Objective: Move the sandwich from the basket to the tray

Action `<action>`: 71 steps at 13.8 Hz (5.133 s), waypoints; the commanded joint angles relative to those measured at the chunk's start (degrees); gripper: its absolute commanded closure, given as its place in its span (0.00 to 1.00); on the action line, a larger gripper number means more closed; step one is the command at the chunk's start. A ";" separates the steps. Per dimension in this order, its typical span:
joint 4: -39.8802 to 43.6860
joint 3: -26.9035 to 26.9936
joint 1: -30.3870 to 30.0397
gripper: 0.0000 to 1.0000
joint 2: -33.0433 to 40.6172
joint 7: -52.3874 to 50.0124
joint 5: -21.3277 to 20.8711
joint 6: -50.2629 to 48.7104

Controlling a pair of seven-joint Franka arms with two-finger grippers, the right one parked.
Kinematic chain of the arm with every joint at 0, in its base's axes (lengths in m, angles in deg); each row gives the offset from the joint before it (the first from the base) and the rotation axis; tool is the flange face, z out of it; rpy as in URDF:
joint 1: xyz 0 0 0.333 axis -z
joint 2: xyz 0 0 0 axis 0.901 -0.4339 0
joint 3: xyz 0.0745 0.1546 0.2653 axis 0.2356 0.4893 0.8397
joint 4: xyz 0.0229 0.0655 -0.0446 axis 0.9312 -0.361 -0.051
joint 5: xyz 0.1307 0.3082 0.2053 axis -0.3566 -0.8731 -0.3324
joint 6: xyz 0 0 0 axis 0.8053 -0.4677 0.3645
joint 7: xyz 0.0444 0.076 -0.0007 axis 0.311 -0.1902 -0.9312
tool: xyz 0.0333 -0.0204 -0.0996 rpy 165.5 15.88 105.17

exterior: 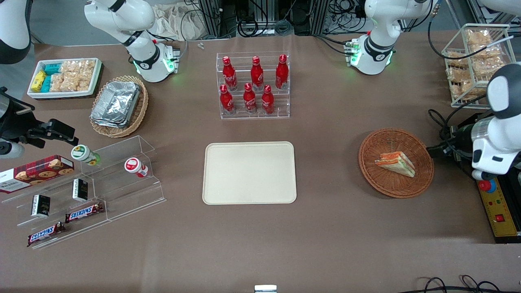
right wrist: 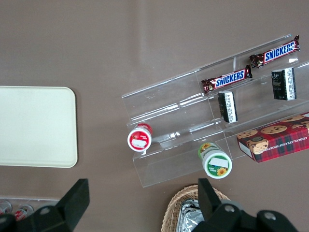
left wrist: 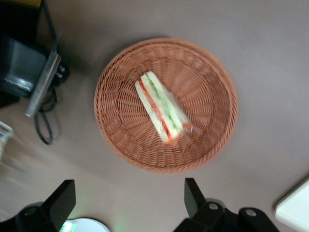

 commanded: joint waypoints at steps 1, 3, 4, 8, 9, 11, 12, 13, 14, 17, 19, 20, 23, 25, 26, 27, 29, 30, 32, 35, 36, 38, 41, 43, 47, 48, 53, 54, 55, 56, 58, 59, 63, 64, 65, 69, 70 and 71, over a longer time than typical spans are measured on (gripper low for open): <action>-3.06 -0.35 0.47 0.00 -3.92 -14.30 2.51 5.50; -4.37 -0.44 0.74 0.00 -6.13 -17.66 2.44 6.83; -5.34 -0.44 0.31 0.00 -6.49 -19.68 2.61 7.44; -10.26 -0.27 -0.14 0.00 -8.34 -23.57 7.42 16.82; -11.57 -0.26 -0.14 0.00 -8.51 -23.57 7.62 18.07; -13.95 -0.18 -0.14 0.00 -9.21 -23.39 7.53 20.09; -15.53 -0.18 -0.14 0.00 -9.31 -23.39 7.53 22.19; -16.50 -0.18 -0.14 0.09 -9.22 -23.39 7.53 23.86; -16.60 -0.18 -0.14 0.39 -9.31 -23.65 7.53 24.05; -15.64 -0.09 -0.14 1.00 -8.17 -23.66 7.36 23.09; -11.09 -0.18 -0.14 1.00 -4.31 -21.99 7.18 15.14; -5.75 -0.70 0.64 1.00 -2.38 -18.94 7.18 7.08; 2.01 -5.61 1.44 1.00 -0.17 -12.51 7.44 -0.54; 4.75 -11.83 1.71 1.00 -0.51 -8.73 6.92 -1.26; 4.76 -15.87 2.32 1.00 -1.39 -8.54 5.87 -0.04; 5.37 -18.87 3.80 1.00 -2.01 -8.54 1.95 0.41; 6.25 -22.40 6.96 1.00 -3.93 -8.45 -0.46 3.47; 7.56 -22.94 9.42 1.00 -5.77 -8.45 -1.25 4.27; 13.25 -22.94 14.60 1.00 -12.18 -7.40 -4.23 4.37; 21.70 -22.94 19.28 0.96 -22.98 -7.40 -4.60 5.85; 23.03 -22.94 20.24 0.99 -25.80 -7.48 -4.68 7.60; 23.22 -22.59 24.10 1.00 -29.59 -8.45 -9.31 11.82; 23.04 -22.68 24.99 1.00 -33.82 -11.44 -12.85 15.78; 22.60 -22.68 25.52 0.78 -35.05 -11.53 -14.78 16.93; 22.51 -22.68 25.61 0.00 -35.06 -11.44 -17.87 17.02; 22.60 -22.59 25.44 0.00 -34.19 -11.53 -18.04 16.50; 22.69 -22.85 19.82 0.00 -22.34 -10.74 -14.46 8.87; 22.60 -22.85 18.07 0.00 -19.79 -10.56 -12.79 6.33; 22.51 -22.94 15.62 0.00 -17.24 -10.13 -11.55 4.04; 22.51 -22.94 13.85 0.00 -14.87 -7.51 -10.84 2.10; 22.51 -22.94 9.03 0.00 -10.82 0.48 -7.43 -1.94; 22.51 -22.94 6.65 0.00 -9.50 3.73 -6.02 -4.14; 22.25 -22.94 -0.39 0.00 -5.80 13.25 -5.56 -9.16; 21.64 -22.85 -1.53 0.00 -4.66 13.34 -4.87 -9.78; 20.85 -22.42 -1.98 0.00 -2.65 14.21 -3.29 -10.22; 14.97 -13.82 -0.85 0.00 5.70 23.25 0.84 -13.02; 12.87 -11.28 0.90 0.00 8.16 24.58 0.94 -13.91; 10.58 -9.08 2.40 0.00 10.53 24.77 0.94 -14.00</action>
